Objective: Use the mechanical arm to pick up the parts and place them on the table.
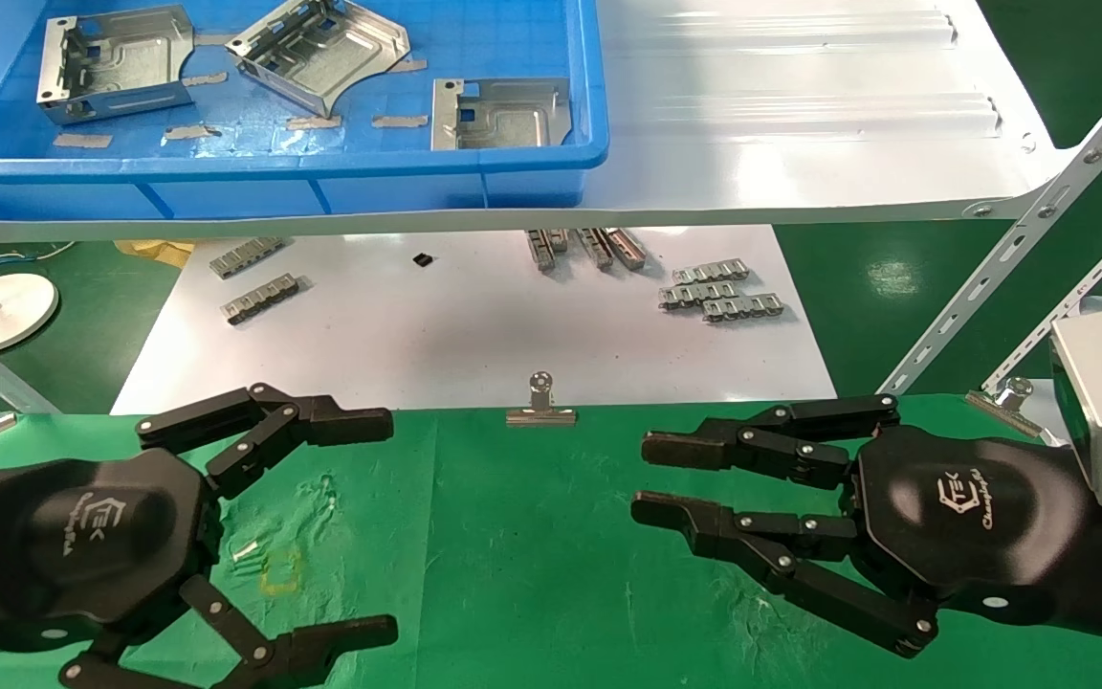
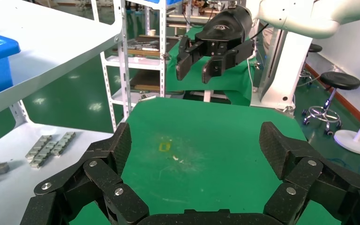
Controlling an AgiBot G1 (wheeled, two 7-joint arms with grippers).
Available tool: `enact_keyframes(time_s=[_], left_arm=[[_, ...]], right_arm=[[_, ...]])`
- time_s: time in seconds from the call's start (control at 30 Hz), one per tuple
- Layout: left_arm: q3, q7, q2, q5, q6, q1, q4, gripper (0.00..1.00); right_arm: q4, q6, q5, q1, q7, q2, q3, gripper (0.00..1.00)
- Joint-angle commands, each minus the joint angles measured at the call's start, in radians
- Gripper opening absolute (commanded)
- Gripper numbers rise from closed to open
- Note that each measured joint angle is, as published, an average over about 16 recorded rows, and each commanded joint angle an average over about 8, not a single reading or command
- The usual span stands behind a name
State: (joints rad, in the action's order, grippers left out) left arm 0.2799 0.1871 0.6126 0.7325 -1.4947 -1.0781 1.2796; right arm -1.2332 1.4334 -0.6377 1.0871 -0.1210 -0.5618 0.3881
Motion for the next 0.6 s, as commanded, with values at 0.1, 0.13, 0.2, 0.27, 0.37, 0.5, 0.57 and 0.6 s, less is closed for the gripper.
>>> enact_keyframes(time_s=[0.1, 0.13, 0.2, 0.27, 0.37, 0.5, 0.57, 0.6], left_arm=[[0.0, 0.0, 0.0, 0.0, 0.0, 0.0, 0.0, 1.0], [0.0, 0.0, 0.0, 0.0, 0.0, 0.0, 0.0, 1.0], [0.0, 0.0, 0.0, 0.0, 0.0, 0.0, 0.0, 1.0], [0.0, 0.0, 0.0, 0.0, 0.0, 0.0, 0.0, 1.0], [0.0, 0.0, 0.0, 0.0, 0.0, 0.0, 0.0, 1.0], [0.0, 0.0, 0.0, 0.0, 0.0, 0.0, 0.0, 1.0], [0.0, 0.0, 0.0, 0.0, 0.0, 0.0, 0.0, 1.0], [0.0, 0.0, 0.0, 0.0, 0.0, 0.0, 0.0, 1.0]], right_arm=[[0.0, 0.0, 0.0, 0.0, 0.0, 0.0, 0.0, 0.0], [0.0, 0.0, 0.0, 0.0, 0.0, 0.0, 0.0, 0.0], [0.0, 0.0, 0.0, 0.0, 0.0, 0.0, 0.0, 0.0], [0.0, 0.0, 0.0, 0.0, 0.0, 0.0, 0.0, 0.0], [0.0, 0.0, 0.0, 0.0, 0.0, 0.0, 0.0, 0.0], [0.0, 0.0, 0.0, 0.0, 0.0, 0.0, 0.0, 0.0], [0.0, 0.0, 0.0, 0.0, 0.0, 0.0, 0.0, 0.0], [0.0, 0.0, 0.0, 0.0, 0.0, 0.0, 0.0, 0.0]])
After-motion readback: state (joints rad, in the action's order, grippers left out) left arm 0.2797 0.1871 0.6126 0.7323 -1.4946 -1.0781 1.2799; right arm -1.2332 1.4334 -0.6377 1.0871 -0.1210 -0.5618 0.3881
